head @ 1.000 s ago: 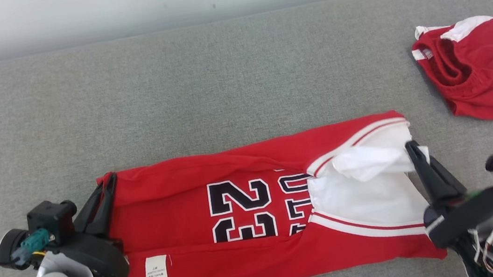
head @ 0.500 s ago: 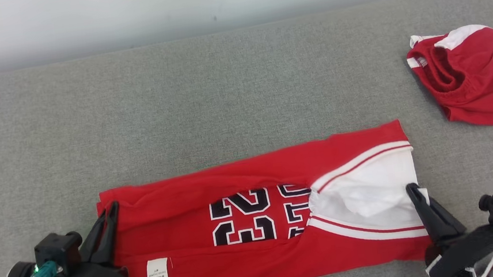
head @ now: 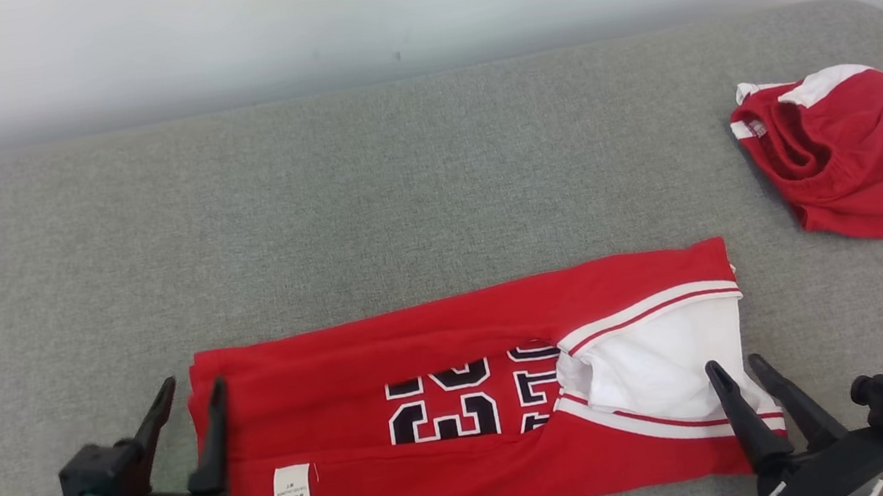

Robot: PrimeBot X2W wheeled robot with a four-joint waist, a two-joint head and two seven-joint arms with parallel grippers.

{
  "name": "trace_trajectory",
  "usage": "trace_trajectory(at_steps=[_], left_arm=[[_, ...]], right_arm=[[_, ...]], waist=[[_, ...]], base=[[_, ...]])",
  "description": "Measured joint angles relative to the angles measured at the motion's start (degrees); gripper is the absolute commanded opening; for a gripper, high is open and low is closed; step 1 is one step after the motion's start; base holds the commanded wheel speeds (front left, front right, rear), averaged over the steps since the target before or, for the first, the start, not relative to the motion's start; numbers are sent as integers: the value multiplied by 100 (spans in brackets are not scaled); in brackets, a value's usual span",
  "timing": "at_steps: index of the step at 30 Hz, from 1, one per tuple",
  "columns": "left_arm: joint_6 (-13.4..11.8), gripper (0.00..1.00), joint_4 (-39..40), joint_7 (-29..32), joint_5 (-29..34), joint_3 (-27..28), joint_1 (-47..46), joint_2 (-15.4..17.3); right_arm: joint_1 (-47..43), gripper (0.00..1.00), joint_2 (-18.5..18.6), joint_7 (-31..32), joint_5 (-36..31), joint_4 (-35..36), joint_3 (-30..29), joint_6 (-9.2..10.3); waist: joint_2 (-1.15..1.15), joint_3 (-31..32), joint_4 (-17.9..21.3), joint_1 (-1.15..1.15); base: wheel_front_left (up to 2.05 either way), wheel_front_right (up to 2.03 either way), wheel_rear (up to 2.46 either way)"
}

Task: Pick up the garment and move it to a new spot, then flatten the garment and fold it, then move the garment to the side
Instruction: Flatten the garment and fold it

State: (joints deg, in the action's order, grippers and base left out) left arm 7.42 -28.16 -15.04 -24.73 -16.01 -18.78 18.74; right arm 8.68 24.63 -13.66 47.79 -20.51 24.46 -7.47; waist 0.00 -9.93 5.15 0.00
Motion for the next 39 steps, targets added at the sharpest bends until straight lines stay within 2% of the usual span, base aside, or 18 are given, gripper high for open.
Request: trace_trajectory(at_steps=[4, 9, 14, 18, 24, 29, 33, 39], left_arm=[[-13, 100, 445, 0, 205, 367, 347, -141], [-71, 100, 1196, 0, 665, 793, 825, -474], [-88, 100, 1768, -1, 1085, 1155, 1283, -883], [-86, 100, 2006, 0, 1382, 1393, 1656, -1206], [-91, 100, 2105, 0, 1640, 1558, 1992, -1385], [-87, 100, 2086, 0, 1670, 1653, 2134, -1470], [-85, 100, 2083, 0, 1673, 1746, 2191, -1511], [-79, 100, 2031, 0, 1725, 1752, 2224, -1560]], right_arm=[[-118, 100, -10, -46, -21, 126, -224, 0], [-131, 100, 2, 10, -226, 79, -432, 0], [115, 100, -80, 367, -636, -325, -699, 0], [414, 100, -318, 744, -995, -878, -918, 0], [599, 100, -500, 920, -1605, -1577, -1140, 0], [663, 100, -770, 1073, -1696, -1881, -1146, 0], [747, 100, -844, 1193, -1806, -2203, -1189, 0], [890, 100, -913, 947, -2045, -2515, -1360, 0]], waist=[[0, 112, -21, 0], [0, 240, -86, 0], [0, 345, -202, 0], [0, 447, -338, 0], [0, 546, -524, 0], [0, 590, -618, 0], [0, 608, -660, -1], [0, 605, -706, 0]], base=[[0, 0, 0], [0, 0, 0], [0, 0, 0], [0, 0, 0], [0, 0, 0], [0, 0, 0], [0, 0, 0], [0, 0, 0]])
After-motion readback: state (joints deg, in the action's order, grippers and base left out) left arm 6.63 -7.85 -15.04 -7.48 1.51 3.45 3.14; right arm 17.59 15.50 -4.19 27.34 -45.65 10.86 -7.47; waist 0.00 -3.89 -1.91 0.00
